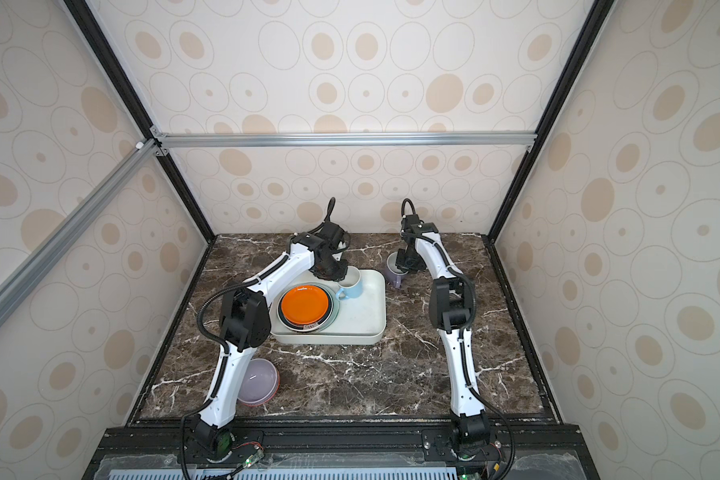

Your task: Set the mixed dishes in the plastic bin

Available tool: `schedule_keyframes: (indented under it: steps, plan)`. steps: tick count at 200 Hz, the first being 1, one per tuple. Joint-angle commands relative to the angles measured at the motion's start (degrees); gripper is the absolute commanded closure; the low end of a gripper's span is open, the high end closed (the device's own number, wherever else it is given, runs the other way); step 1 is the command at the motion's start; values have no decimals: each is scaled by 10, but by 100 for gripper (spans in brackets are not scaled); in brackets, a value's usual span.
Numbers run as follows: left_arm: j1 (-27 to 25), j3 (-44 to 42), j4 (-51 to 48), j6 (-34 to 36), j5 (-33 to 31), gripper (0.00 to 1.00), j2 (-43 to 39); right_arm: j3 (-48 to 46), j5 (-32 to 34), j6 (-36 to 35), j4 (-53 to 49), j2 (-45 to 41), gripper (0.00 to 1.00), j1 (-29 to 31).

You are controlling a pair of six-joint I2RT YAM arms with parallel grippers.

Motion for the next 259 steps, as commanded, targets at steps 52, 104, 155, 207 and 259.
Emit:
schedule_keyframes:
  steps: [52, 104, 155, 207, 259]
  plan:
    - [18, 39, -5, -11, 9, 78, -6, 22, -10, -10, -50, -22, 85, 5]
    - [22, 48, 8, -8, 20, 52, -6, 25, -11, -12, -47, -20, 85, 5]
    - [27, 57, 35, 0, -7, 1, -39, 61, -13, -12, -67, -6, 86, 5]
    - [45, 37, 70, 5, -1, 1, -77, 61, -18, -10, -74, -7, 86, 5]
    - [32, -14, 98, 69, 118, 2, -135, 57, -14, -20, -114, -31, 87, 5]
